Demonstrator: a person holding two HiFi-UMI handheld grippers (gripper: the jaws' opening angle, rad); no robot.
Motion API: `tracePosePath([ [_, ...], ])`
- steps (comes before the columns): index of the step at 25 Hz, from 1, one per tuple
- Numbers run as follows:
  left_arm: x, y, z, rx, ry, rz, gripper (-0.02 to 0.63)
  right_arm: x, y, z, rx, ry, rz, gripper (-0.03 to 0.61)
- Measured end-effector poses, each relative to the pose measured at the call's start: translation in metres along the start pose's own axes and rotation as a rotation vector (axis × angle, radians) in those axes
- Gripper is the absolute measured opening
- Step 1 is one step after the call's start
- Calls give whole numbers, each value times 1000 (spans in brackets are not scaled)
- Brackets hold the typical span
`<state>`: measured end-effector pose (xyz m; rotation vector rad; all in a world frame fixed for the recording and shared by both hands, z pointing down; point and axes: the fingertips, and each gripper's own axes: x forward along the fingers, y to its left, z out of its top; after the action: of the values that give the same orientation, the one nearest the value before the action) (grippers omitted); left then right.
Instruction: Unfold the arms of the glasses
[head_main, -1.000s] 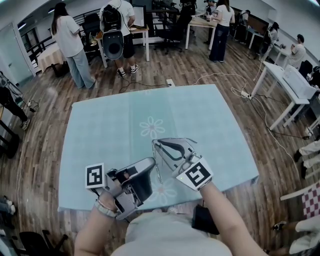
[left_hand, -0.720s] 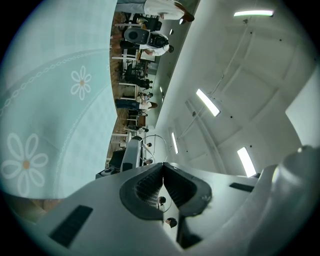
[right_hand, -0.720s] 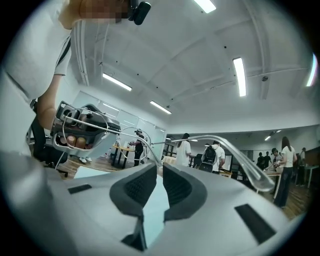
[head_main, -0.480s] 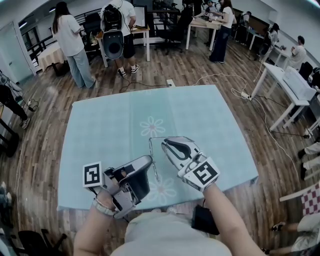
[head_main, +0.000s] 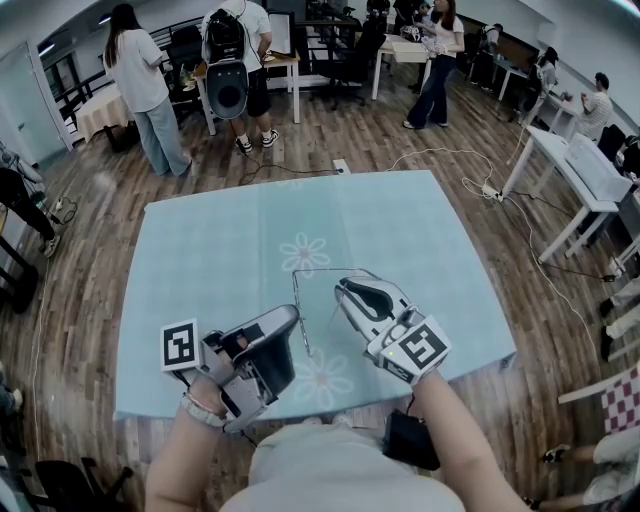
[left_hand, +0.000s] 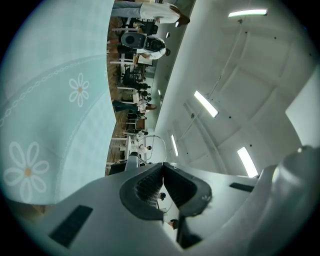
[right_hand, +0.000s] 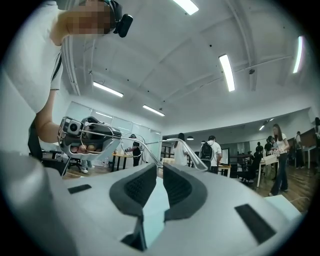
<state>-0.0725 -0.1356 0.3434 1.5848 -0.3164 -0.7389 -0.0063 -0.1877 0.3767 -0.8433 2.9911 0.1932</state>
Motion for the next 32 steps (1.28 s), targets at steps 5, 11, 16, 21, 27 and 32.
tracePosePath([
  [5, -1, -1, 4, 5, -8, 3, 11, -8, -3, 2, 2, 5, -8, 46],
  [11, -3, 0, 13, 32, -24, 13, 11, -22, -6, 1, 7, 15, -22, 48],
  [16, -4, 2, 16, 48, -39, 19, 11, -37, -4, -2, 12, 24, -31, 48],
  [21, -2, 3, 23, 58, -53, 28, 11, -45, -5, 1, 18, 25, -38, 48],
  [27, -6, 5, 32, 76, -71, 37, 11, -52, -1, 3, 17, 19, -49, 48],
  [32, -7, 5, 41, 123, -107, 60, 11, -61, 4, 3, 19, 21, -46, 48],
])
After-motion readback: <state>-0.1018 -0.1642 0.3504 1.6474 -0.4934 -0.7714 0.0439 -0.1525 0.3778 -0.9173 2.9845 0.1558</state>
